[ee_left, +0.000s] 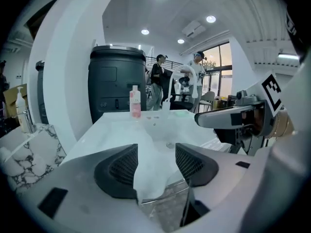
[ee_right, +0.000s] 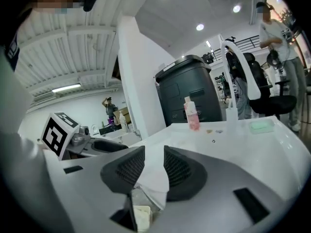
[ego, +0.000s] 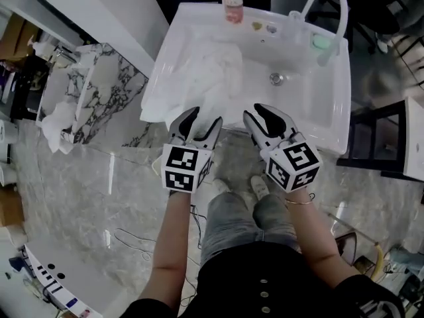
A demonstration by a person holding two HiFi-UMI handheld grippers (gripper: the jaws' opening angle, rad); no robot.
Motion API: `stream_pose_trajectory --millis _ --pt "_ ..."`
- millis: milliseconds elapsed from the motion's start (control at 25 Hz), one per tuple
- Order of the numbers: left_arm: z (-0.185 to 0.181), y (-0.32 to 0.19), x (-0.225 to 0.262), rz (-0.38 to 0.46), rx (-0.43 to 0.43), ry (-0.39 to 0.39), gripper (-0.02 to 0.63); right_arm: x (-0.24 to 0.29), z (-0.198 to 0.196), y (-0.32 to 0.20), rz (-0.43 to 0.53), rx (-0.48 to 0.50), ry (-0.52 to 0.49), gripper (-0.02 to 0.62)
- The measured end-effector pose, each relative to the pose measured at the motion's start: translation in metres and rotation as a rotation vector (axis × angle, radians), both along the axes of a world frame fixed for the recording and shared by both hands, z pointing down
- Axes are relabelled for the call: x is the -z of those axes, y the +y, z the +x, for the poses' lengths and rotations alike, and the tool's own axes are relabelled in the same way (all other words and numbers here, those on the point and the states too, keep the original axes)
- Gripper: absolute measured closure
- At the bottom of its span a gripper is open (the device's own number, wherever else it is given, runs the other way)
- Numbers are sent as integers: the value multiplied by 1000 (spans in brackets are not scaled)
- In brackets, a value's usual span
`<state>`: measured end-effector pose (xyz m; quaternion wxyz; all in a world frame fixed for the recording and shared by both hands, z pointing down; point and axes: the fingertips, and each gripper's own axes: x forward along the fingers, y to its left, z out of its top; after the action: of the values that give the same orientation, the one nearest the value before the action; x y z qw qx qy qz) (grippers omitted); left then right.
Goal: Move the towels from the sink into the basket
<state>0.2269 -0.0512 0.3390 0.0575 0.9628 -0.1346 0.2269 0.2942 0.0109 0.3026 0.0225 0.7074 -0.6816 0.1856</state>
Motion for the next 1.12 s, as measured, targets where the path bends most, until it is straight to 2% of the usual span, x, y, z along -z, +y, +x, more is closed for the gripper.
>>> stream_pose_trajectory --millis 160,440,640,1000,1080,1120 --pt "12 0 -20 -16 -10 -78 366 -9 8 13 -23 -38 -13 471" --pt "32 -4 -41 -6 -36 -136 360 -24 24 27 -40 -87 -42 476" --pt "39 -16 -59 14 -2 -209 360 -33 33 29 -49 -111 -58 477" --pt "40 -27 -83 7 31 -282 362 -41 31 21 -56 -102 -70 490" --pt "38 -31 -86 28 35 -298 393 -43 31 20 -56 -103 -75 500" --pt "37 -33 -87 38 36 -299 456 -44 31 20 -54 -105 -75 508"
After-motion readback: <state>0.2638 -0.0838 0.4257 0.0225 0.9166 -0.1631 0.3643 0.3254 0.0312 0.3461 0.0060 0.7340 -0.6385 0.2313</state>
